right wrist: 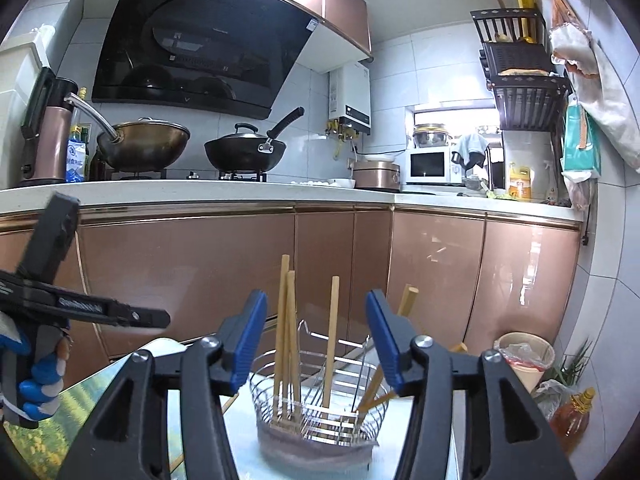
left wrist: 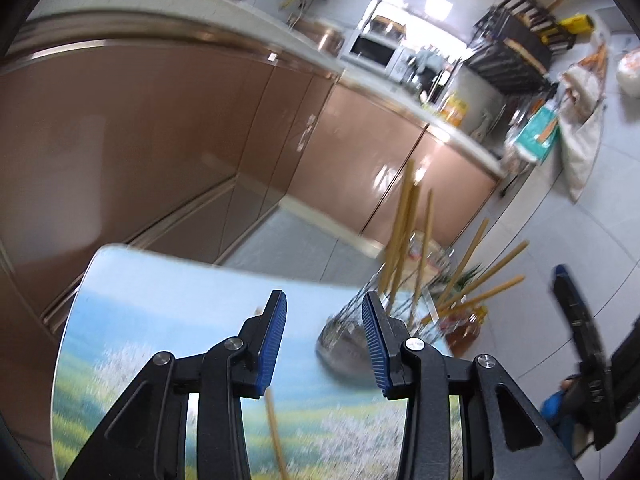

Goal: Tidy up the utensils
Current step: 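Close the left tool on a bamboo chopstick lying on the table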

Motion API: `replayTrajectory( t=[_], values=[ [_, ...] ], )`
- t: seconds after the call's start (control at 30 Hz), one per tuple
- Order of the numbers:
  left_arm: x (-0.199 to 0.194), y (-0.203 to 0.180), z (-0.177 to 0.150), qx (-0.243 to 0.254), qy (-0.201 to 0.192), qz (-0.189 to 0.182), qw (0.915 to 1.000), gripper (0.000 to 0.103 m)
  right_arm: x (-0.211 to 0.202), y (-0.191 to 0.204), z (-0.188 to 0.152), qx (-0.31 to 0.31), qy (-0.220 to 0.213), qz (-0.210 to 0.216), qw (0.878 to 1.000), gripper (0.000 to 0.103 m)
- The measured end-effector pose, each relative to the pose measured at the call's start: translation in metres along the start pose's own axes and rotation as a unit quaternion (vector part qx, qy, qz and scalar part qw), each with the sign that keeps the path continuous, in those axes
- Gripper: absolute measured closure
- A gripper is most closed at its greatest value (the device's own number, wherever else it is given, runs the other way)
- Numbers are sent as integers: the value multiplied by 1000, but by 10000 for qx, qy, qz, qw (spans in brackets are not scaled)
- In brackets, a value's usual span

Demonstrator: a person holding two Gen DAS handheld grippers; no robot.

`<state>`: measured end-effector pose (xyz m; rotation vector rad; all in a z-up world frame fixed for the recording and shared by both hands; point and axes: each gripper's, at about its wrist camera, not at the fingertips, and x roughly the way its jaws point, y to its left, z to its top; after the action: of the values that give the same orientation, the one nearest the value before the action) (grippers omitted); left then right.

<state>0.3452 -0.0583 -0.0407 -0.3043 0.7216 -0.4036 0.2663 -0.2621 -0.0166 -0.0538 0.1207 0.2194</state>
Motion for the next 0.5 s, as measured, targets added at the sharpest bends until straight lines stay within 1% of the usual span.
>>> replayTrajectory(
  t=[0.07,0.13,0.17,0.23,0.27,0.33,0.4,0.43,0.5],
  values=[
    [7,6,-9,-28,336,60,9994,65,-7,0,-1,26,95,-7,10000,53],
    [23,10,-14,-41,804,222,9965,65,-15,-1,-4,66,186,10,9998,53],
    [31,12,-16,-63,978,299,9947,65,-19,-3,-6,93,262,13,9996,53],
    [57,17,-19,-69,1423,524,9884,65,-23,-6,-11,117,381,-1,9992,53],
    [66,19,-19,-57,1529,656,9861,65,-26,-8,-14,134,445,-10,9989,53],
    [95,25,-22,11,1896,826,9784,65,-31,-15,-21,182,575,-34,9982,53],
    [117,34,-24,-131,2132,999,9718,65,-34,-23,-28,238,710,-69,9972,53],
    [129,37,-25,-173,2261,1029,9685,65,-36,-27,-31,252,760,-97,9967,53],
    [145,41,-27,-219,2403,1137,9638,65,-39,-35,-39,290,875,-146,9956,53]
  ],
)
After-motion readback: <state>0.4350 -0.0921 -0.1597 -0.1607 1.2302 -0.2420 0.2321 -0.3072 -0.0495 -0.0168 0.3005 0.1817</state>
